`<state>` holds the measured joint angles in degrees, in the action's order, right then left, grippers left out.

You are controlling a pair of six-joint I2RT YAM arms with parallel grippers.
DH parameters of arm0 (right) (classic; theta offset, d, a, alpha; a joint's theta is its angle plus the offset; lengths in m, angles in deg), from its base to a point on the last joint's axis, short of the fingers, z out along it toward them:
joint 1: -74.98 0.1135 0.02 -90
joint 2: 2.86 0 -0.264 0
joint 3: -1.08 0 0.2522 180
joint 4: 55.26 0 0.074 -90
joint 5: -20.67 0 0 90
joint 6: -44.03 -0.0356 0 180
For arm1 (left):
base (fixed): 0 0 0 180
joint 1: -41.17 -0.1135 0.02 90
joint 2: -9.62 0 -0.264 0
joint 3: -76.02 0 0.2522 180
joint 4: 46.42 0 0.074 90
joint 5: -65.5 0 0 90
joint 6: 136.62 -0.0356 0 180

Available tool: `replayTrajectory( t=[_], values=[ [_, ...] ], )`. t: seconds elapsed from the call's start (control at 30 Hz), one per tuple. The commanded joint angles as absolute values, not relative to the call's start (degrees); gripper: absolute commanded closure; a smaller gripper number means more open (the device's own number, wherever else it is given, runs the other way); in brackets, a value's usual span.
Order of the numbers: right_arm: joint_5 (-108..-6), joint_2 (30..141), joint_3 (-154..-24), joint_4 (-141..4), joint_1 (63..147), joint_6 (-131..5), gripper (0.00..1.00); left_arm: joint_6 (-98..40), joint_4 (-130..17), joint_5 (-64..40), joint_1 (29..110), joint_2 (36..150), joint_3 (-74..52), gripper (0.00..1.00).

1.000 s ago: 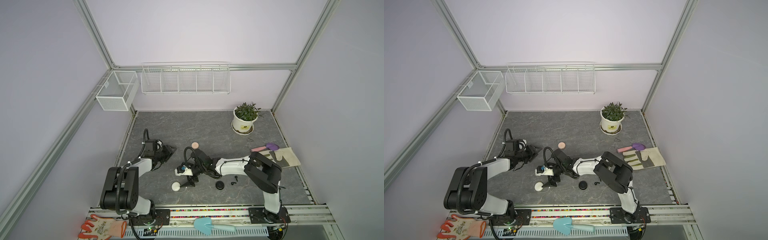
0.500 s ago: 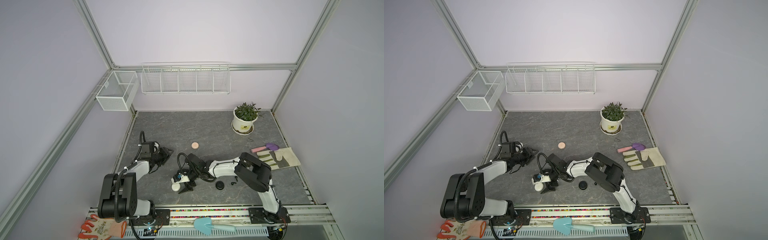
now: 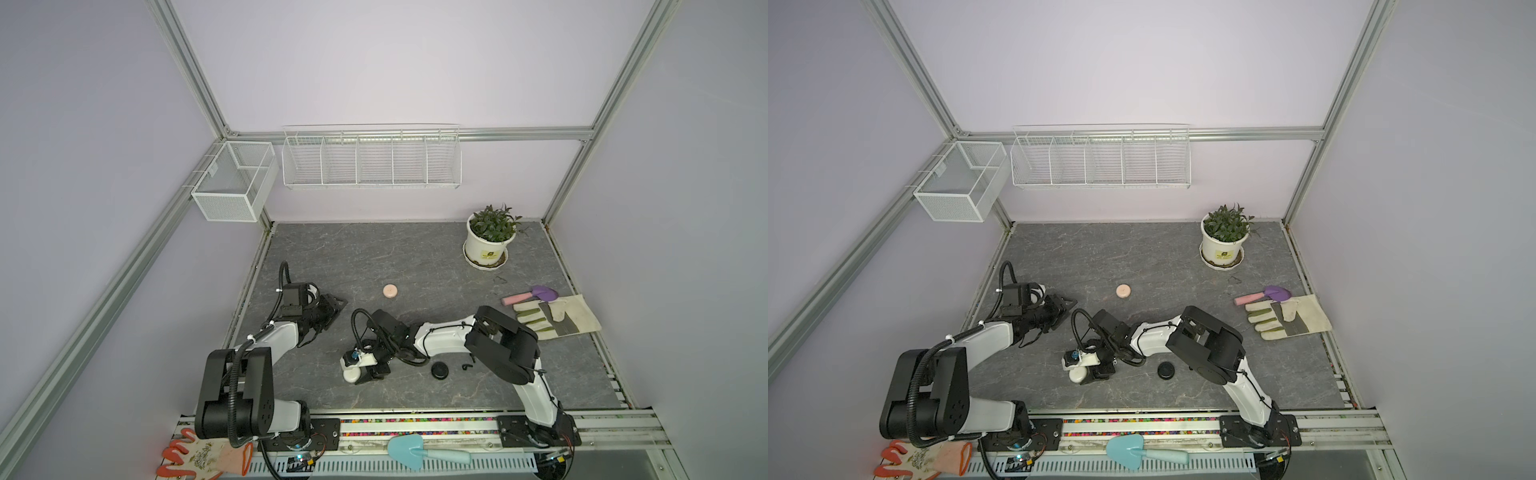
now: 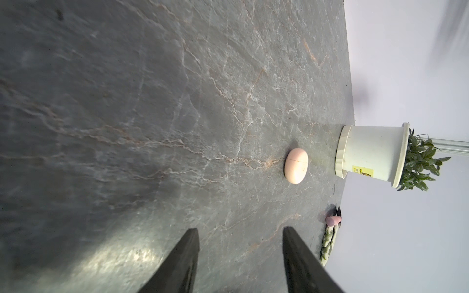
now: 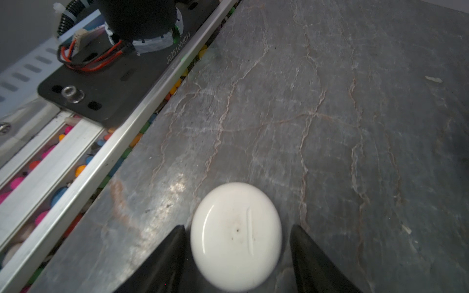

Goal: Insert wireless bluetooth earbuds into charging case
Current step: Pick up the charging case from the bottom-left of the table.

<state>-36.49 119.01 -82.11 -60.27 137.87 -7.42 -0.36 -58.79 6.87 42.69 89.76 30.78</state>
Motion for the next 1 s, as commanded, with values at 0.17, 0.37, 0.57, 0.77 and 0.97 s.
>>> replayTrajectory(
  t=[0.17, 0.37, 0.57, 0.77, 0.97],
  values=[
    [-37.28, 120.59, -83.96, -62.87, 138.35, -6.87, 0.43, -0.69, -59.43, 6.96, 42.49, 88.7, 30.93, 0.46],
    [-38.07, 117.61, -83.97, -64.1, 138.17, -7.67, 0.52, -0.78, -60.22, 6.44, 42.25, 86.84, 30.81, 0.46],
    [-41.56, 108.7, -80.4, -61.3, 135.53, -9.44, 0.55, -1.75, -62.71, 6.59, 40.38, 81.16, 30.64, 0.48],
    [-45.71, 102.67, -76.55, -62.68, 129.53, -10.79, 0.58, 5.47, -40.96, 15.52, 42.4, 79.99, 37.83, 0.51],
    [-50.3, 99.19, -71.3, -53.06, 125.09, -18.59, 0.59, 11.92, -14.44, 20.58, 48.42, 83.61, 44.52, 0.54]
  ],
)
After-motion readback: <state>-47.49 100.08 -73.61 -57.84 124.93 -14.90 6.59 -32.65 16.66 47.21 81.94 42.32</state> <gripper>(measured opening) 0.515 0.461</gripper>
